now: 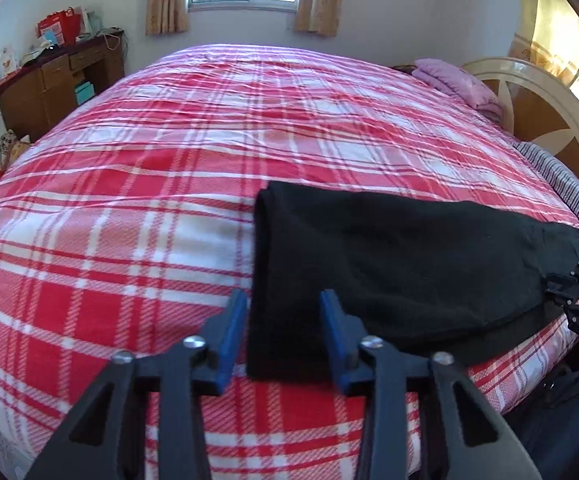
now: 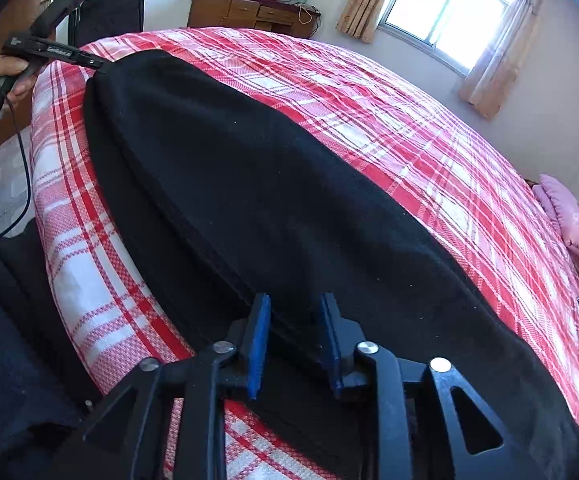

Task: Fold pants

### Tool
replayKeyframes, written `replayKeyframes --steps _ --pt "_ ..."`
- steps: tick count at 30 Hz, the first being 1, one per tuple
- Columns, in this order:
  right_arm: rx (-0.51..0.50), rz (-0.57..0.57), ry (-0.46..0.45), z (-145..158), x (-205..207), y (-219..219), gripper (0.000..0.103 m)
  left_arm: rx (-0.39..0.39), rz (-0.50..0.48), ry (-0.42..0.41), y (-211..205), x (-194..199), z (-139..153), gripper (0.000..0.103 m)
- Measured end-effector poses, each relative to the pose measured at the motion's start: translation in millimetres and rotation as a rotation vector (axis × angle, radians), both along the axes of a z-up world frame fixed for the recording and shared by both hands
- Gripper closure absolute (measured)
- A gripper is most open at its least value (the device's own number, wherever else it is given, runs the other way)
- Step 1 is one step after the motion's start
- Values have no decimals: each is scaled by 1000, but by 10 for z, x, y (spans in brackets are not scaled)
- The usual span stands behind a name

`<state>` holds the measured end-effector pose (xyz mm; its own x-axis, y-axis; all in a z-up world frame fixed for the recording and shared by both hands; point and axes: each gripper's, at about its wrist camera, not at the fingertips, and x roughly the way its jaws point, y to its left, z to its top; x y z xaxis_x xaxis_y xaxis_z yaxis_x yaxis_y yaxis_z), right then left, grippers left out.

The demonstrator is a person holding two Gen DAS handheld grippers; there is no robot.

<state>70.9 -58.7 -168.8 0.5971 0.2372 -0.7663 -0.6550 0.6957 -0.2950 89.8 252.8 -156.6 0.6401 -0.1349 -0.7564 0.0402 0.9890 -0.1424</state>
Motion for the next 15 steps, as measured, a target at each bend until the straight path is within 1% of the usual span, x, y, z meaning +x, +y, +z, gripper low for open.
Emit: replayKeyframes --steps 1,3,5,7,8,9,11,15 --pt "-4 -3 -4 -5 -2 -3 69 0 1 12 -29 36 -37 75" --pt "3 -2 4 -10 8 -19 69 17 10 3 -70 57 -63 76" --pt "11 -1 11 -21 25 -30 69 50 11 -5 -104 36 -63 82" --pt "9 -4 24 -45 57 -15 70 64 11 -7 -100 22 -47 91" --pt "18 -6 31 -35 83 -9 81 58 13 -8 -85 20 -38 92" --pt "36 -6 47 -17 95 1 100 45 15 -7 -60 19 -26 94" --pt "44 -9 46 23 88 22 103 13 16 -8 -3 11 6 94" --pt "62 12 66 89 33 29 102 -21 11 -17 43 -11 68 94"
